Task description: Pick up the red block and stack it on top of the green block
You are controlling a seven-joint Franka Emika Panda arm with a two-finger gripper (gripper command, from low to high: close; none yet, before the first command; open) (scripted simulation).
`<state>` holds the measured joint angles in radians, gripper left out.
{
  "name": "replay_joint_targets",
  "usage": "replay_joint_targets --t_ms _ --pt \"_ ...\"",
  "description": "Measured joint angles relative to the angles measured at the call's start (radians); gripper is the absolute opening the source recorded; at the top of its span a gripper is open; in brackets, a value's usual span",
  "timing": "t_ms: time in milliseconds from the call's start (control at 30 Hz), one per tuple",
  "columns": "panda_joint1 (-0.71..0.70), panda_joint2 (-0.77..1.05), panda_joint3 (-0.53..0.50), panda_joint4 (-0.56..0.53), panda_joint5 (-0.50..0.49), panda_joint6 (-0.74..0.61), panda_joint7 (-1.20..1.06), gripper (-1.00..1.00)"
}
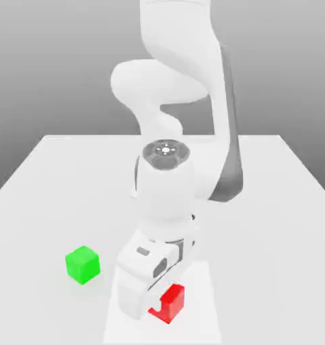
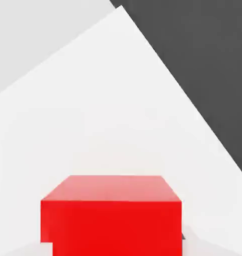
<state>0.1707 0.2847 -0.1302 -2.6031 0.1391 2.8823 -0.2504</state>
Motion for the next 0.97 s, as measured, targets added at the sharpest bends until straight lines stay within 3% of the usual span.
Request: replay_joint_targets --t_ms 167,600,700,833,867,967 --pt "0.016 -0.164 -0.045 -0.030 -0.084 -0.132 0.053 -1.00" --pt "-0.294 -0.446 -0.222 -0.223 -0.262 -0.214 -0.213 -1.00" --pt "-0.293 -0.394 -0.248 -0.234 -0.232 -0.151 -0.263 -1.00" --pt "-0.278 -0.253 -0.229 -0.231 -0.085 -0.021 -0.371 -1.00" --pt "-0.285 -0.222 -0.212 -0.229 -0.045 0.006 -0.399 1.00" --pt "-0.285 -0.222 -0.212 -0.229 -0.045 0.006 -0.399 1.00"
